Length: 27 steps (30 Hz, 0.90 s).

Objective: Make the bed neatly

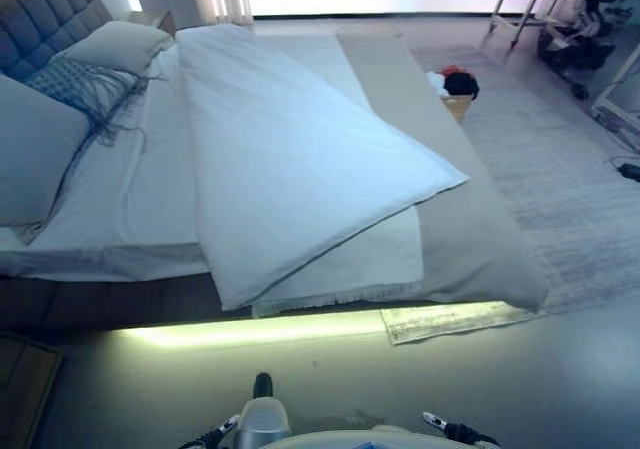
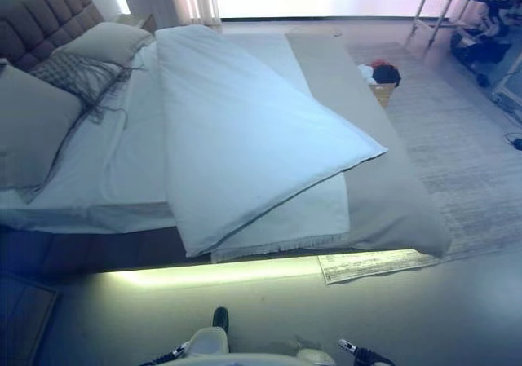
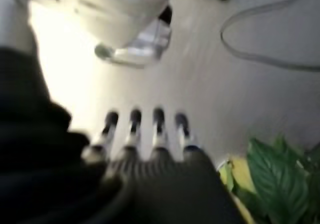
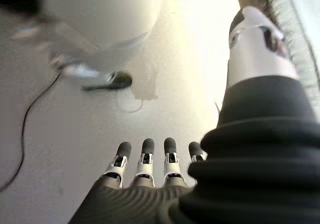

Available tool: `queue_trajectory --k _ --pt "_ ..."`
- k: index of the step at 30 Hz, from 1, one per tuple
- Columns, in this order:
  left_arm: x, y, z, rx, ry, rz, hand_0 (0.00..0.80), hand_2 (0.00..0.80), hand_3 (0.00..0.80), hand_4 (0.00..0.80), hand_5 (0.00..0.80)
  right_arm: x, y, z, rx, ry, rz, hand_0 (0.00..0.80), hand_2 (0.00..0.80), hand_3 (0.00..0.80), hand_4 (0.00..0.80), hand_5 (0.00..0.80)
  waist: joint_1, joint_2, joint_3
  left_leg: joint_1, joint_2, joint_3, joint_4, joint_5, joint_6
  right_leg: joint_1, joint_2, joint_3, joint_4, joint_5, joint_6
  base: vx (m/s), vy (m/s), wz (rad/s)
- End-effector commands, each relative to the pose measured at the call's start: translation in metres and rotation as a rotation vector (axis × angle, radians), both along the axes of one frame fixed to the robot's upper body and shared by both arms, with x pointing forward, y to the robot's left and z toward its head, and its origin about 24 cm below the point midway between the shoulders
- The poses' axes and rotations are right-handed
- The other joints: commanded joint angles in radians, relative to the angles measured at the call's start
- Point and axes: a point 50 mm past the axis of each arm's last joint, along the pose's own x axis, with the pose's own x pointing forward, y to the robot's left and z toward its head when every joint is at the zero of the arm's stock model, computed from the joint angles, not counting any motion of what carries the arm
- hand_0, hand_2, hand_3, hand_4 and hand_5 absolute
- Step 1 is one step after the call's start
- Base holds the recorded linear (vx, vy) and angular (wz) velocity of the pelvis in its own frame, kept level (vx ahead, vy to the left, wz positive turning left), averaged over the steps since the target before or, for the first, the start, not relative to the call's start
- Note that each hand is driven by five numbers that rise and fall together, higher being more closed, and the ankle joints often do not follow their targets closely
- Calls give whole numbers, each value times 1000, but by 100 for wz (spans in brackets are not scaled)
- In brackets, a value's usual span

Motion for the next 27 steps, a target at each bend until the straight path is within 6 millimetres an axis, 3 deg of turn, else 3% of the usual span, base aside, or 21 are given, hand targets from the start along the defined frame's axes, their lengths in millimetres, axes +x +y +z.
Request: queue_trajectory --k 1,3,5,7,9,11,12,15,18,21,23,25,27 --pt "24 7 5 23 -65 -68 0 0 0 0 0 13 11 0 42 -82 -5 0 0 0 0 0 10 -27 -18 -152 -16 26 157 79 0 142 -140 -77 -18 101 92 260 232 -19" --pt "29 8 6 22 -74 -90 0 0 0 0 0 15 15 0 52 -89 -7 0 0 0 0 0 13 -36 -38 -142 -33 31 140 68 20 152 -157 -77 -13 116 112 261 217 -23" --pt "35 8 7 23 -86 -121 0 0 0 0 0 19 20 -1 51 -96 18 0 0 0 0 0 18 -47 -60 -126 -61 38 110 48 46 117 -217 -81 74 225 128 204 199 -30" --pt "38 8 8 24 -90 -133 0 0 0 0 0 23 19 0 50 -105 27 0 0 0 0 0 -4 -39 -61 -70 -82 44 71 36 66 1 -219 -79 188 299 122 242 209 -24" --pt "42 10 9 28 -96 -132 0 0 0 0 0 28 18 2 52 -120 46 0 0 0 0 0 -41 -24 -48 1 -93 33 12 34 71 -138 -164 -75 206 290 103 249 125 -21" --pt "50 11 11 34 -118 -143 0 0 0 0 0 32 19 3 72 -144 67 0 0 0 0 0 -72 -12 -30 60 -104 0 -50 38 63 -235 -75 -86 121 248 71 184 -47 15" --pt "54 10 12 37 -134 -152 0 0 0 0 0 35 19 3 83 -162 67 0 0 0 0 0 -84 -19 -23 75 -129 -27 -71 29 65 -294 -43 -78 49 288 71 115 -124 45" --pt "66 5 14 49 -168 -190 0 0 0 0 0 49 22 7 94 -216 57 0 0 0 0 0 -116 -23 1 87 -172 -80 -89 -8 79 -427 -8 -38 -42 389 81 52 -122 51" --pt "65 1 13 52 -159 -194 0 0 0 0 0 54 23 8 83 -216 43 0 0 0 0 0 -117 -22 6 86 -192 -96 -72 -19 89 -397 -8 -24 -46 386 71 138 -102 97" --pt "48 -6 7 27 -119 -181 0 0 0 0 0 55 22 8 93 -239 3 0 0 0 0 0 -108 -29 -5 85 -194 -72 24 -57 68 -316 -15 -71 -66 358 47 201 -74 72" --pt "43 -9 5 17 -107 -176 0 0 0 0 0 60 20 11 94 -271 -7 0 0 0 0 0 -98 -34 2 57 -189 -84 98 -50 47 -280 -14 -75 -71 345 33 184 7 7" --pt "37 -13 4 -2 -101 -193 0 0 0 0 0 74 18 16 128 -330 -21 0 0 0 0 0 -75 -25 16 21 -133 -109 81 3 17 -261 -11 -79 -62 317 29 96 82 5" --pt "46 -15 5 4 -115 -213 0 0 0 0 0 99 18 26 151 -423 -26 0 0 0 0 0 -62 -20 34 -6 -102 -105 36 23 11 -279 -18 -86 -51 303 30 -110 62 -5"
